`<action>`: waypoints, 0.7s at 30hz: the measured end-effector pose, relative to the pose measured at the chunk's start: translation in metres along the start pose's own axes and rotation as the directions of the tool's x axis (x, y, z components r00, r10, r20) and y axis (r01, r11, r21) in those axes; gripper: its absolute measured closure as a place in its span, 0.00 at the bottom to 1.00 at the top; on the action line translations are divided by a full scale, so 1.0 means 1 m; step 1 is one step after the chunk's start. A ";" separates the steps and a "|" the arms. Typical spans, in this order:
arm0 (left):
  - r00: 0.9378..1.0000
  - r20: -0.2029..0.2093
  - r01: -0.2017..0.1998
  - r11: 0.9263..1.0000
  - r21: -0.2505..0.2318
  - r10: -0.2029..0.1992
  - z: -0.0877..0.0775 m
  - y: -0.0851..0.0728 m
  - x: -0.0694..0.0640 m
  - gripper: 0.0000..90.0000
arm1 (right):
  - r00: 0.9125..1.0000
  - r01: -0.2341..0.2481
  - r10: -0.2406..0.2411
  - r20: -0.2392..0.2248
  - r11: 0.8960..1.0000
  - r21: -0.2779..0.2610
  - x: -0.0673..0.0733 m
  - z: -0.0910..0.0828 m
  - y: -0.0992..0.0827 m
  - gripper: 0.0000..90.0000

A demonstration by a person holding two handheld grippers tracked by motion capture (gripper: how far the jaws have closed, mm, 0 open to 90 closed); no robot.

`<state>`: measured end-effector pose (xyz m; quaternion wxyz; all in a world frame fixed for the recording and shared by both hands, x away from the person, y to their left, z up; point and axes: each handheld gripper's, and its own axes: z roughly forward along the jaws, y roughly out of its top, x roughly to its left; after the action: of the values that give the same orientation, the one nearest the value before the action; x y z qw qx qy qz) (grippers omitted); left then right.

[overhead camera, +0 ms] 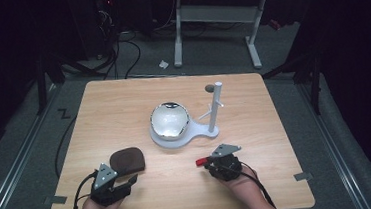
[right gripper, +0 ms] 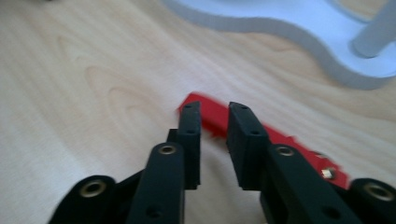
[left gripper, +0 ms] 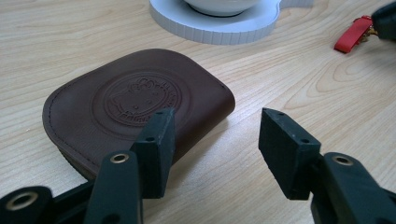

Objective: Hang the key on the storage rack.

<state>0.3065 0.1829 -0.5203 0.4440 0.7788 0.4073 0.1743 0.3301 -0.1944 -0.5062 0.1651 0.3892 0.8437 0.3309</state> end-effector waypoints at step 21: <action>0.999 0.009 0.035 0.999 -0.008 -0.035 -0.002 -0.001 0.008 0.51 | 0.995 0.097 -0.094 -0.026 0.986 0.138 0.000 0.034 0.025 0.69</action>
<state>0.3091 0.1904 -0.5206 0.4521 0.7703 0.4184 0.1647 0.3621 -0.1677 -0.5134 0.1451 0.3557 0.8839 0.2669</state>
